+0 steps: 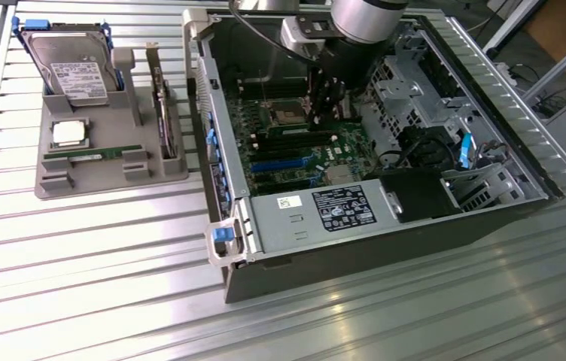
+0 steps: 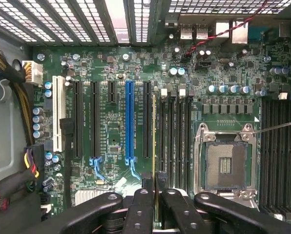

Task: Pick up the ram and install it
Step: 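Insert the ram into the slot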

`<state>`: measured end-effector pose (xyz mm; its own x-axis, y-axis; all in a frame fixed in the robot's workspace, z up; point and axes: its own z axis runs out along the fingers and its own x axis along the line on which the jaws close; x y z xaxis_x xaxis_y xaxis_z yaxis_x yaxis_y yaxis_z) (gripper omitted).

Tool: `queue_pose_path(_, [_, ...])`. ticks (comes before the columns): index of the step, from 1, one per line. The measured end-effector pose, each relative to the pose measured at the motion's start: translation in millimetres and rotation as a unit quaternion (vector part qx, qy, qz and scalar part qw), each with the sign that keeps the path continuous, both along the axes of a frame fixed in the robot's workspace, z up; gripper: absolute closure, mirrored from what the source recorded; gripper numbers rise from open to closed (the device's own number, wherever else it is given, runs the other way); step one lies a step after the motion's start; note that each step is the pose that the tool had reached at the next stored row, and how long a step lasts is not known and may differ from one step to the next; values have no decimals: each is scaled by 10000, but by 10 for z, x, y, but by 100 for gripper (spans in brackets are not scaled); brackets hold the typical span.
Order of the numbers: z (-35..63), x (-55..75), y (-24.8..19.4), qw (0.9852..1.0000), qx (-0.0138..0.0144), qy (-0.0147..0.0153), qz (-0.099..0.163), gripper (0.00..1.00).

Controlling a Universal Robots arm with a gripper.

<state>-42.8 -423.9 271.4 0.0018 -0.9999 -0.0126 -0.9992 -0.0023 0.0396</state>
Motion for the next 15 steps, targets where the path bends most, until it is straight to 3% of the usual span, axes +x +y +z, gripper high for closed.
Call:
queue_pose_path(3, [-21,17,41,10000,-21,-1,1,87])
queue_pose_path(5, [-34,26,70,10000,-49,-1,2,87])
queue_pose_path(8, [-60,25,70,10000,-84,0,1,87])
queue_pose_path(11, [-71,25,70,10000,-100,0,1,87])
queue_pose_path(13, [-91,25,70,9999,-136,-1,0,87])
queue_pose_path(15, [-108,25,70,9999,-151,0,1,87])
